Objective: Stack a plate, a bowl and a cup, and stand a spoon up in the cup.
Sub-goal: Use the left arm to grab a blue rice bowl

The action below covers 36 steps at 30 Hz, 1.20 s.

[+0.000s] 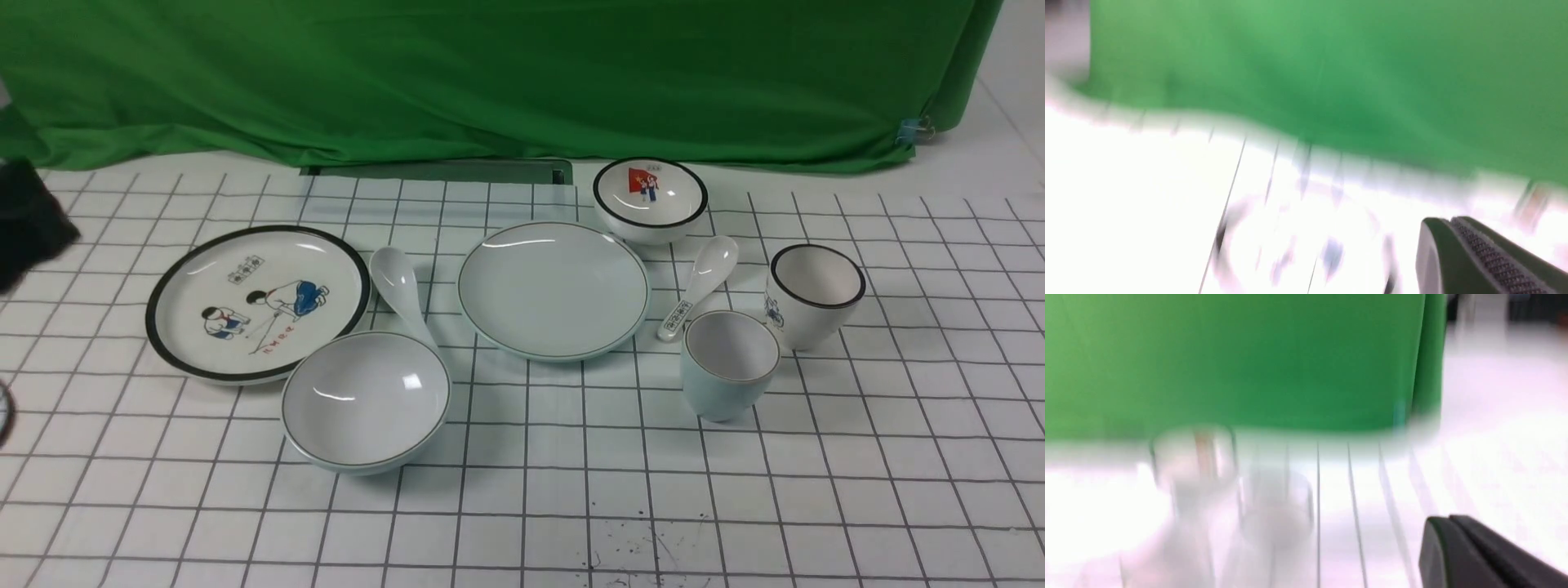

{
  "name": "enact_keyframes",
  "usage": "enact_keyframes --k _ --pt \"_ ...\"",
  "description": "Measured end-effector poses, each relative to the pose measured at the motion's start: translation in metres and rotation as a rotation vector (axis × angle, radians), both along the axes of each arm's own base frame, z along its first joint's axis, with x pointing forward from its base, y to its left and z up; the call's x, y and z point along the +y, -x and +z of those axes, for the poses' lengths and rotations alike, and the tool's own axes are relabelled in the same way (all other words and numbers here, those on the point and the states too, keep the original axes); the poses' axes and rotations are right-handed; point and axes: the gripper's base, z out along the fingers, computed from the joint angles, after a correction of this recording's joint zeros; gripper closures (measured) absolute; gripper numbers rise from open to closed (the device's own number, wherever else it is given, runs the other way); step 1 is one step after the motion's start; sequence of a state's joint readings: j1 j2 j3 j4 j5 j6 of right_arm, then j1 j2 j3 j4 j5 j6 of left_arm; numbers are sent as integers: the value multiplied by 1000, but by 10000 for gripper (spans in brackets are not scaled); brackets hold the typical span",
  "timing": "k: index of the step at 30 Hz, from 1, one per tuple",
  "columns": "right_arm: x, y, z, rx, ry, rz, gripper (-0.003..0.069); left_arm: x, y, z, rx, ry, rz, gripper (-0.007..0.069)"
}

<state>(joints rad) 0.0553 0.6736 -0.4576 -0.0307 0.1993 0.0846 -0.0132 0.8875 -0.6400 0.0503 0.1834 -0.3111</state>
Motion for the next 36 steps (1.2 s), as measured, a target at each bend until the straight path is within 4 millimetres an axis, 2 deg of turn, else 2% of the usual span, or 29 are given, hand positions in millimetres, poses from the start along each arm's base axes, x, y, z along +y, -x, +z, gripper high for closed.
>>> enact_keyframes --k 3,5,6,8,10,11,13,14,15,16,18,20,22,23,25,27,28,29,30,33,34,36 --pt "9 -7 -21 351 128 103 645 -11 -23 -23 321 -69 -96 650" --pt "15 -10 -31 460 180 169 645 -22 -37 -34 456 -111 -195 638" --pt "24 -12 -37 505 213 238 645 -29 -47 -41 523 -108 -242 617" --pt "33 -17 -43 529 240 296 645 -40 -60 -49 586 -124 -304 576" --pt "48 -22 -49 532 274 384 645 -53 -76 -57 634 -154 -354 499" --pt "50 -23 -50 532 280 393 645 -54 -77 -59 642 -154 -358 490" --pt "64 -28 -56 525 314 472 645 -65 -100 -71 683 -204 -379 347" --pt "69 -29 -58 526 321 495 643 -67 -106 -77 702 -212 -382 295" --pt "70 -29 -59 523 323 505 643 -68 -108 -78 705 -216 -382 286" --pt "79 -29 -63 528 336 546 640 -71 -120 -86 727 -222 -382 207" --pt "83 -28 -64 530 342 565 639 -71 -125 -92 743 -226 -380 175" --pt "95 -22 -65 516 362 635 638 -73 -137 -109 785 -235 -366 136" --pt "99 -20 -64 504 371 663 638 -73 -142 -117 805 -249 -366 139" --pt "104 -18 -64 491 383 694 638 -73 -146 -127 831 -256 -366 158" --pt "106 -17 -64 488 391 709 637 -73 -148 -133 844 -255 -364 182" --pt "109 -15 -64 475 398 732 632 -74 -151 -146 866 -256 -359 297" --pt "109 -15 -64 474 399 732 631 -74 -152 -146 867 -256 -359 308" --pt "109 -15 -64 473 399 733 630 -75 -153 -147 865 -238 -353 353" --pt "109 -15 -64 473 399 734 629 -76 -155 -144 845 -220 -348 447" --pt "110 -15 -63 466 398 738 624 -82 -162 -121 769 -183 -377 596" --pt "110 -15 -63 466 398 738 624 -83 -163 -120 765 -179 -381 602" --pt "110 -15 -63 462 397 739 620 -94 -173 -98 661 -138 -420 627"
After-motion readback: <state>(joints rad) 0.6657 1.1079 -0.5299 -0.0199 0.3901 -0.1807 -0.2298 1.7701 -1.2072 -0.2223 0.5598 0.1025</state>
